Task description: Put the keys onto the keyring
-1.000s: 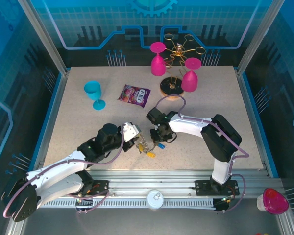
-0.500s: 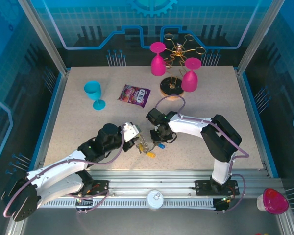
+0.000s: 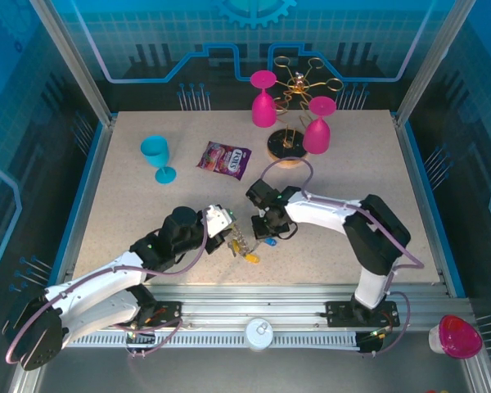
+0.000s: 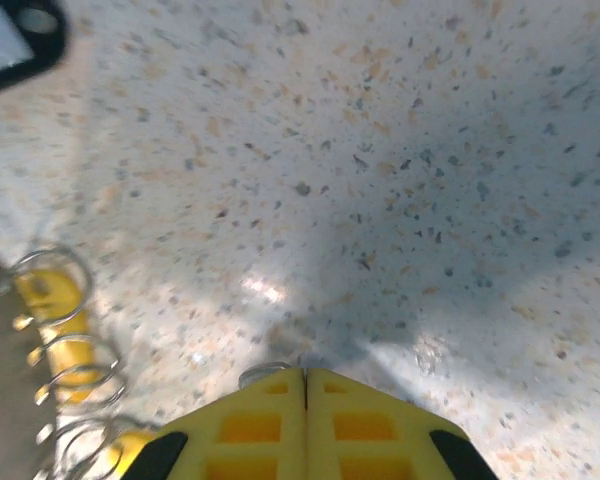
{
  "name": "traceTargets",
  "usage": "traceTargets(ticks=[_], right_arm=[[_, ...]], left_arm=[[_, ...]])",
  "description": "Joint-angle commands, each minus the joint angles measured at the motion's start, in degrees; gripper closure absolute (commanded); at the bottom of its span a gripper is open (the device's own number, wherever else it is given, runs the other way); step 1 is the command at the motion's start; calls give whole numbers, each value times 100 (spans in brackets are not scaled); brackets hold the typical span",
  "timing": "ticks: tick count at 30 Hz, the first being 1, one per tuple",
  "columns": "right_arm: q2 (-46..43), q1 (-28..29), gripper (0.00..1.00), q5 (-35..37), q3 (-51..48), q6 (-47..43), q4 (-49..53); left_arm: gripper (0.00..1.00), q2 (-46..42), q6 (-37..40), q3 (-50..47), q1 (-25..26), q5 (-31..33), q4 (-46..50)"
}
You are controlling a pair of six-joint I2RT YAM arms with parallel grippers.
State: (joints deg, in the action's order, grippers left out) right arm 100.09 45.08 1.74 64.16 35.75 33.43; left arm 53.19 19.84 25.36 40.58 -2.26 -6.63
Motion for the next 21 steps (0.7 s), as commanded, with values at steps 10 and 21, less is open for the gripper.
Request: traceTargets(ticks=[10, 21], right_arm=[[-2319, -453, 100, -544, -1212, -2233, -1477], [-2584, -696, 100, -3286, -1118, -3517, -1819]], left_arm=[[100, -276, 307, 221, 39, -121, -127], [100, -173, 625, 204, 96, -192, -268]])
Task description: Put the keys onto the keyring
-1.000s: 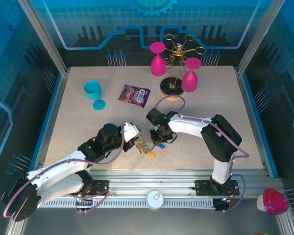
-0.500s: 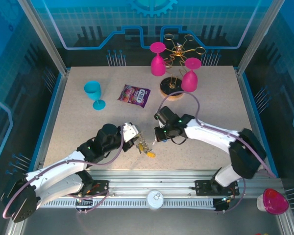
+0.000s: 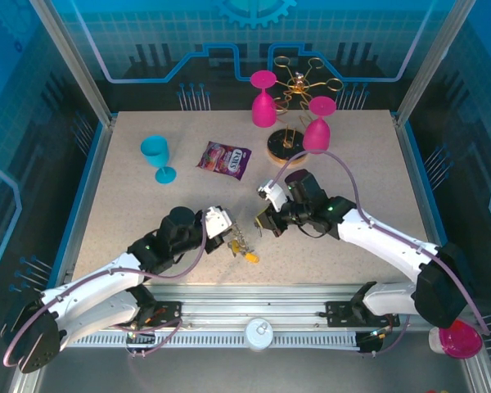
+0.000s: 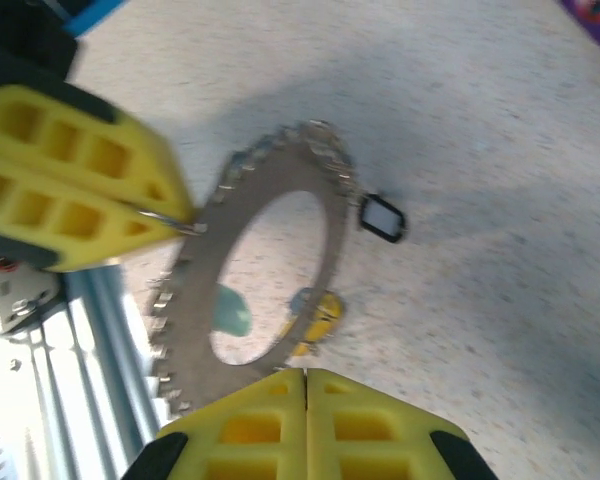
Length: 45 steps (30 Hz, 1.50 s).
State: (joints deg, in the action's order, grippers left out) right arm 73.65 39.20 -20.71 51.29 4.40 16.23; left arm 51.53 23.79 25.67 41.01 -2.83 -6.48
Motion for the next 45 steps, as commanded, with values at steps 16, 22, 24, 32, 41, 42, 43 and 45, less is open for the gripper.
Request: traceTargets(ticks=[16, 22, 24, 32, 41, 42, 43, 45], right_arm=[[861, -91, 100, 652, 790, -186, 1275], [1443, -105, 100, 1755, 600, 550, 1987], [1583, -114, 100, 1767, 533, 685, 1948], [2112, -105, 100, 1702, 557, 909, 1798], [2398, -106, 95, 1689, 609, 929, 1796], [2415, -106, 94, 1684, 619, 935, 1809], [2421, -106, 92, 1684, 614, 940, 1805], [2414, -106, 87, 1678, 616, 948, 1805]], left_arm=[[100, 7, 307, 218, 135, -16, -91], [100, 16, 346, 246, 135, 81, -16], [100, 31, 335, 244, 136, 76, -44], [100, 55, 317, 228, 148, 72, -52], [100, 85, 310, 228, 145, 58, -64], [100, 86, 310, 228, 151, 55, -68], [100, 86, 310, 230, 146, 55, -72], [100, 86, 310, 228, 145, 55, -68]])
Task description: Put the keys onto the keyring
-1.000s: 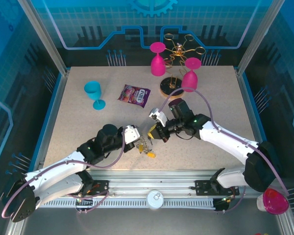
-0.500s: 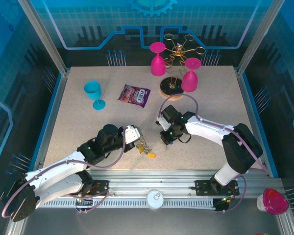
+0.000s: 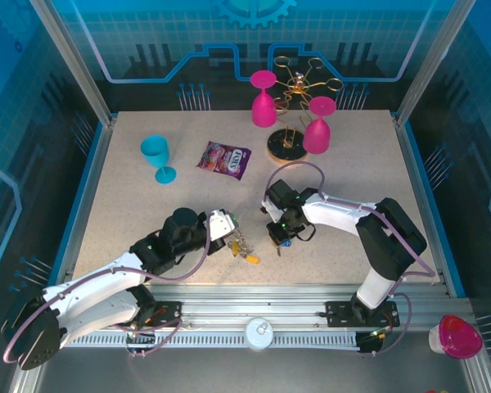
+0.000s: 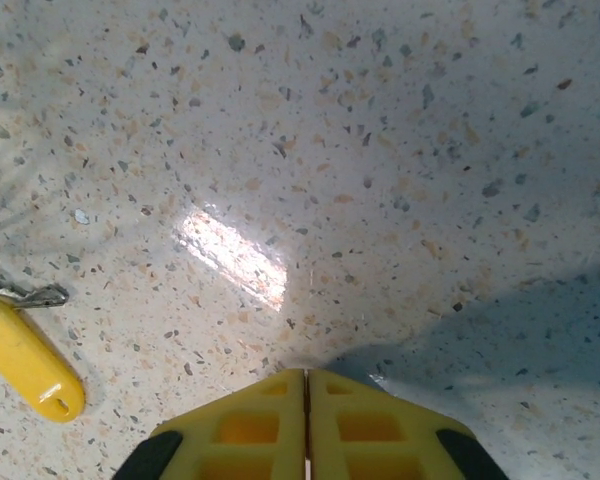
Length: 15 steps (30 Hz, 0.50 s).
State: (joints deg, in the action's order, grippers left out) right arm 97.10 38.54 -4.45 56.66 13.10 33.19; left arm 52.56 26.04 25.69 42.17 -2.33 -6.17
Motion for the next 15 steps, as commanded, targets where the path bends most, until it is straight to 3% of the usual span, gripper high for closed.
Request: traceTargets(ticks=[1, 5, 15], right_arm=[[48, -40, 84, 57, 83, 87, 117], [-63, -41, 79, 75, 87, 113, 177], [-152, -40, 82, -17, -29, 178, 208]], left_arm=[[100, -15, 86, 226, 32, 4, -98], [100, -11, 86, 226, 36, -8, -111], [100, -8, 85, 227, 33, -27, -102]])
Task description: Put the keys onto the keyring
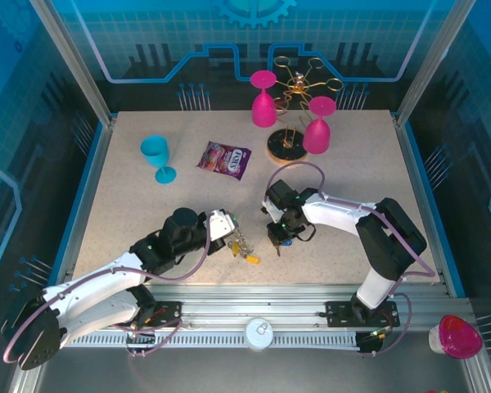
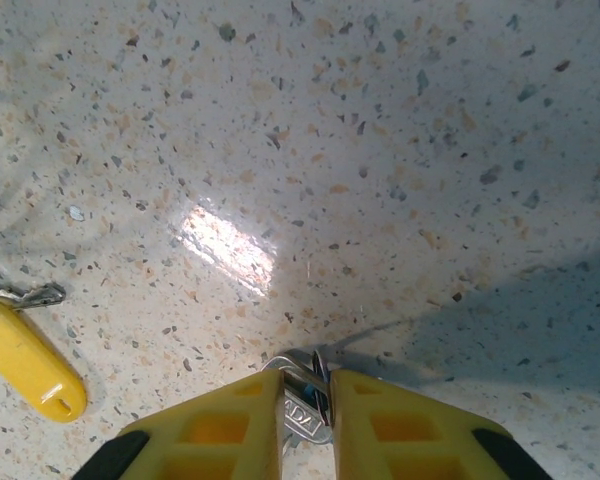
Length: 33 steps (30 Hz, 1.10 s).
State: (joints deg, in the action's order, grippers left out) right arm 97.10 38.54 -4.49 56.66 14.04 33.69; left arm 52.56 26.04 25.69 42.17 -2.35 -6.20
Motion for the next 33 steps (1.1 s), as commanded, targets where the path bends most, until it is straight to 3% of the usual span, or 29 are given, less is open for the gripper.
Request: traceTargets(ticks=[1, 19, 24, 33], right_arm=[[-149, -40, 82, -12, -24, 81, 148], [-62, -32, 84, -8, -44, 99, 204], [-102, -25, 98, -37, -45, 81, 193], [-1273, -54, 100, -784, -334, -462, -372]], left_arm=[[100, -8, 88, 226, 31, -20, -101], [100, -21, 96, 226, 31, -11, -91], [100, -33, 120, 217, 33, -8, -83], [100, -88, 124, 221, 30, 5, -32]])
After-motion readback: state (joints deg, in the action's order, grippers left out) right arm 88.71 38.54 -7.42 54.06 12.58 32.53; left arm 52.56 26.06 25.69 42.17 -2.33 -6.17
